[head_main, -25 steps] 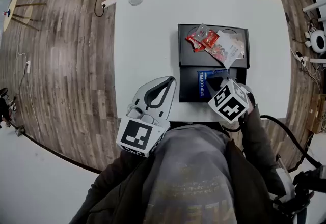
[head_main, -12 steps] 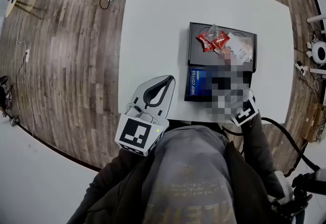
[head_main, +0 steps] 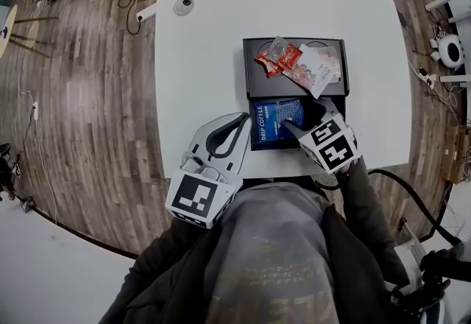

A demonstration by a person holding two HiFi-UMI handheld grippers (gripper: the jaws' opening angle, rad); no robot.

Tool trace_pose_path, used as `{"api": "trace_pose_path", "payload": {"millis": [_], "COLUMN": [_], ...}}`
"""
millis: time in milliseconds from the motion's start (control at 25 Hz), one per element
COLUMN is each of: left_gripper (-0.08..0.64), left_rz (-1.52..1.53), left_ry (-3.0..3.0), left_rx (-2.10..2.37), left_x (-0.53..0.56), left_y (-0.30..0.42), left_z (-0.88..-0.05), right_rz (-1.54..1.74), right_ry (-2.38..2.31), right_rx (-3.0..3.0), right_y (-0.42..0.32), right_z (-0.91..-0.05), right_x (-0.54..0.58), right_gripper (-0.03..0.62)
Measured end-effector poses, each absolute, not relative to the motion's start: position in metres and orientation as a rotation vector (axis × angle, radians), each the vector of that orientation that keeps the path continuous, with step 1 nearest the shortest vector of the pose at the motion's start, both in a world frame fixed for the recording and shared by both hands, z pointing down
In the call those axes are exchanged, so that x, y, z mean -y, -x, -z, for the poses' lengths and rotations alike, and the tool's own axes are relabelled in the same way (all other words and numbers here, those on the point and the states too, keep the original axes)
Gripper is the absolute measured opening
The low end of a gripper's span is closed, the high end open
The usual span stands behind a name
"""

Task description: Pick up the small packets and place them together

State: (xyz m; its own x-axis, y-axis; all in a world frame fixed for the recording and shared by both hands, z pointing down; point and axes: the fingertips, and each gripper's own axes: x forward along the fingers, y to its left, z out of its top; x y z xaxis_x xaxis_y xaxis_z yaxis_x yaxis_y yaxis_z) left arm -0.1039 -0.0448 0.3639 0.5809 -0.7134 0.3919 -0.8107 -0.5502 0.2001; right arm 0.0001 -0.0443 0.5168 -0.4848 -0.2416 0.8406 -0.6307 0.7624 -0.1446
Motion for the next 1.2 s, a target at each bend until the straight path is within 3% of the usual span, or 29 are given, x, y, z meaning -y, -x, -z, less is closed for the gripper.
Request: {"api": "trace_pose_path", "payload": {"millis": [320,680,1200], "left_gripper": [0.003,0.003,0.003], "left_rz": [-0.374,-0.359,-0.323], "left_ry": [-2.432,-2.425,-2.469], "left_rx": [1.254,1.288,1.289], "left_x": [0.046,0.043,0.043], "left_y": [0.106,0.116,0.111], "left_z": [-0.370,-0.369,-0.355], "right_rz": [-0.492,-0.496,-0.436], "right_ry": [-0.662,-0.609,-0.658], "right_rx": [2.054,2.106,2.218], "right_y": [0.000,0.017,0.025], "right_z": [-0.526,-0.521,-0.454], "right_x": [0.042,0.036,0.031], "right_gripper": [0.276,0.089,0.056]}}
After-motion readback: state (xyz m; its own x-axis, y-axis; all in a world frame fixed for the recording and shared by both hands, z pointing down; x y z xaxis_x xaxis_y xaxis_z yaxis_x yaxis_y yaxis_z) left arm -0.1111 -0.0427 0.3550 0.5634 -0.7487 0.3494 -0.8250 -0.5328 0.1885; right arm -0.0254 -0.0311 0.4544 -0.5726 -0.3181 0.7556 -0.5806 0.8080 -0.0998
